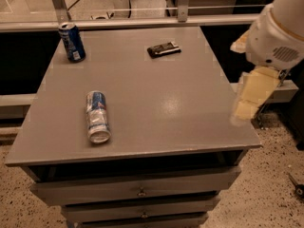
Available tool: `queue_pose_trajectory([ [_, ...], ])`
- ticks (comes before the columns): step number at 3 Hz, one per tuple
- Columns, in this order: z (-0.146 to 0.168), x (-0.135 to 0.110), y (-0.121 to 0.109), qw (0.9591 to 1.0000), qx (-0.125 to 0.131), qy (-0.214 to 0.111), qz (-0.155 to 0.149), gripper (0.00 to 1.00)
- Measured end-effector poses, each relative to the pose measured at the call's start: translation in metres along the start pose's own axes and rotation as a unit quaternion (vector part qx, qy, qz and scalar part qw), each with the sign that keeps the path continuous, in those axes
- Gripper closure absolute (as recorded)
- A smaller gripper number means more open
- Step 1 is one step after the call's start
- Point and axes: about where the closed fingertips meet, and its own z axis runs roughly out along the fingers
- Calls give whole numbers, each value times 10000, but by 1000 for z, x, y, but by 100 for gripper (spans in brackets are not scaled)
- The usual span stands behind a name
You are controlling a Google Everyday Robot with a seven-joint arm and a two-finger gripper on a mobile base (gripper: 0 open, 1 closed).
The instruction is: Move redbull can near pepsi can
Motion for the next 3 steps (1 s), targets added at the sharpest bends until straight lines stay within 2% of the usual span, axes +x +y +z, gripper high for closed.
queue_pose_trajectory([
  [1, 42, -62, 6, 9986, -258, -452, 84, 0],
  [2, 79, -124, 16, 9940, -496, -867, 451, 0],
  [3, 82, -136, 14, 9908, -481, -958, 830, 0],
])
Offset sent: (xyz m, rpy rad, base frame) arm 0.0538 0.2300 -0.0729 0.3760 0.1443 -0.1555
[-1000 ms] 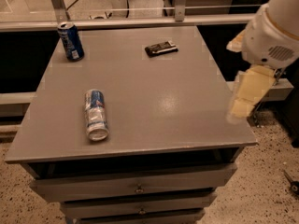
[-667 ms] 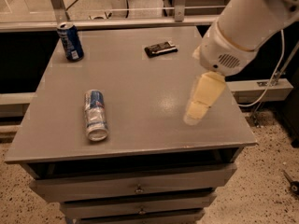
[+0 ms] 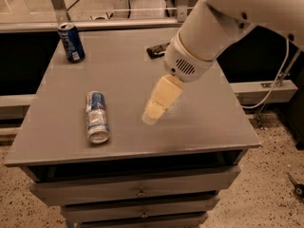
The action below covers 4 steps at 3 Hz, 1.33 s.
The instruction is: Move redbull can near pepsi can
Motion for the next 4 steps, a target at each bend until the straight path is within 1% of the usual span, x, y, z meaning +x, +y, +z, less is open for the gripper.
queue_pose_trajectory([
  [1, -1, 1, 1, 10000, -5, 18, -50, 0],
  [2, 15, -16, 7, 9999, -95, -102, -24, 0],
  [3, 80, -68, 32, 9973, -483, -470, 289, 0],
  [4, 119, -111, 42, 9929, -598, -525, 881, 0],
])
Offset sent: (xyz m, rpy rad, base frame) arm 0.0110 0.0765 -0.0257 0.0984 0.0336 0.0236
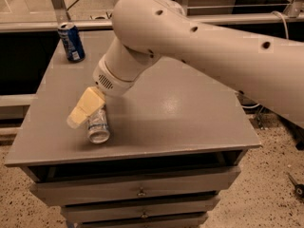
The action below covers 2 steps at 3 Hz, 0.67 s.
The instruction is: Move redbull can near pepsi can
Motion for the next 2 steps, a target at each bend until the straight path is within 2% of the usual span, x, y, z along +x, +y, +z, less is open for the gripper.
queue_pose_trajectory([
  [1, 15, -17, 4, 9991, 14, 64, 410, 0],
  [2, 30, -19, 7, 9972, 193, 303, 659, 0],
])
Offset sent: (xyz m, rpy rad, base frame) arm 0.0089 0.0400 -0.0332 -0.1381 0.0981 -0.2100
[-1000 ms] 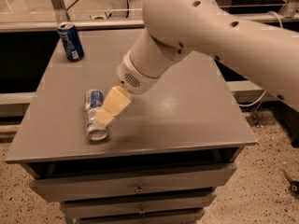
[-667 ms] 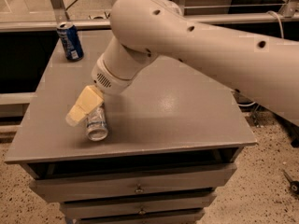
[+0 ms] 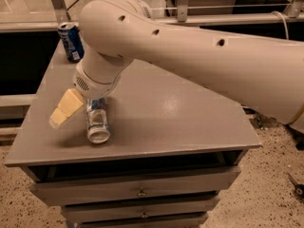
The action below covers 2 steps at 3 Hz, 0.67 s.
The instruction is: Move redbull can near pepsi can
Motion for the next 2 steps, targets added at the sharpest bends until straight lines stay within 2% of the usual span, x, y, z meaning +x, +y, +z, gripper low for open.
queue_pose_trajectory([
  [1, 9, 7, -4, 9989, 352, 251, 174, 15],
  [2, 7, 8, -12, 9965, 710, 383, 208, 38],
])
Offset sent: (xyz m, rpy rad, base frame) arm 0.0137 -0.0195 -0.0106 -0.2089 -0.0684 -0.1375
